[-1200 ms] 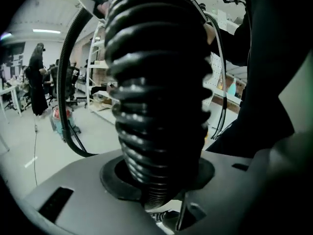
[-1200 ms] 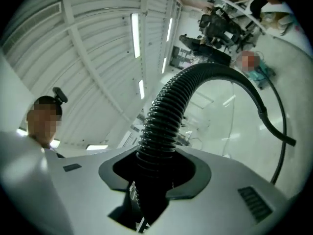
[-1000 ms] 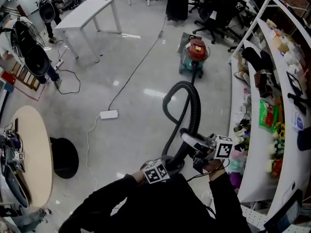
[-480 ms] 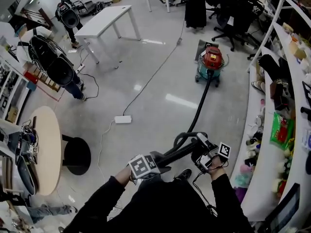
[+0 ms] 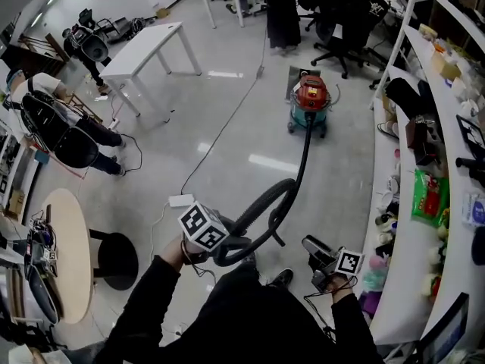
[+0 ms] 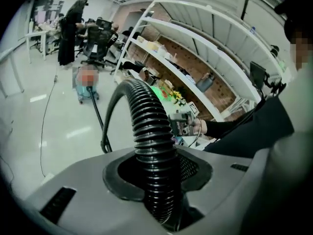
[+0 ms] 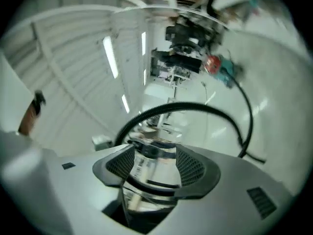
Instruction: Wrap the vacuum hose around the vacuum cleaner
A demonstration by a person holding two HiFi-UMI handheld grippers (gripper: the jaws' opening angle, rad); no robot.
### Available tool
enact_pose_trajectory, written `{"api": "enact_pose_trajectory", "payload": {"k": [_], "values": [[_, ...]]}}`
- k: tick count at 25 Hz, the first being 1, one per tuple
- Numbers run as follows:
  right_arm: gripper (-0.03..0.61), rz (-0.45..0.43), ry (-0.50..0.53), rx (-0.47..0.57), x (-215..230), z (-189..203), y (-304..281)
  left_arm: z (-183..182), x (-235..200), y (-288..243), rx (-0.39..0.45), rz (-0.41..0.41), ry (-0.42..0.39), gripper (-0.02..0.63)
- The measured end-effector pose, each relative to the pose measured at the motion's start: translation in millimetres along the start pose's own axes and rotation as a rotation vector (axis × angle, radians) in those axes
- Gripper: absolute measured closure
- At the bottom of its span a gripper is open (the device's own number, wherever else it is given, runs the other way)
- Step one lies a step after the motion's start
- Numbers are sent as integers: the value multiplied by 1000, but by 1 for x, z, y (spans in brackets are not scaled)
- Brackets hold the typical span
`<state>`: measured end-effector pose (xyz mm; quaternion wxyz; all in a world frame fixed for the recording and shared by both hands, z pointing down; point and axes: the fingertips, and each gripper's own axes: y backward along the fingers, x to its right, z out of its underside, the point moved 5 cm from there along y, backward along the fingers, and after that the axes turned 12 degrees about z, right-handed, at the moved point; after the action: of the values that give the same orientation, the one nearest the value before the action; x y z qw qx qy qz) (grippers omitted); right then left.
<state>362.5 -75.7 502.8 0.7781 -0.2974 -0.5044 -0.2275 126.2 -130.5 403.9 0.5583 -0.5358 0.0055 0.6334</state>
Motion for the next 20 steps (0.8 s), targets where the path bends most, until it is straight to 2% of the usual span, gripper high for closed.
{"api": "enact_pose_trajectory", "payload": {"k": [2, 4, 5, 7, 10, 12, 14, 15, 16, 17, 20], "values": [[305, 190, 434, 14, -11, -3, 2, -20, -6, 5, 10, 32, 82, 460], [330, 314, 898, 54, -43, -18, -10, -36, -8, 3, 17, 109, 123, 454], [332, 352, 1099, 79, -66, -28, -21, -42, -10, 1, 5, 147, 120, 452], [331, 387, 1421, 121, -110, -48, -54, -54, -14, 0, -54, 185, 75, 449], [244, 415, 1795, 70, -139, -63, -118, -70, -26, 0, -165, 209, -11, 449], [242, 504, 1968, 4, -135, -70, -160, -85, -33, 6, -203, 247, -58, 449], [246, 630, 2072, 6, -133, -86, -193, -96, -41, 17, -230, 275, -103, 436], [256, 675, 2080, 13, -134, -95, -206, -99, -46, 23, -245, 285, -125, 432], [334, 700, 2059, 13, -136, -103, -217, -99, -52, 29, -257, 289, -146, 430], [376, 708, 2030, 0, -139, -109, -228, -100, -59, 34, -264, 288, -165, 428], [373, 735, 1947, -53, -138, -119, -257, -101, -89, 52, -221, 276, -213, 426]]}}
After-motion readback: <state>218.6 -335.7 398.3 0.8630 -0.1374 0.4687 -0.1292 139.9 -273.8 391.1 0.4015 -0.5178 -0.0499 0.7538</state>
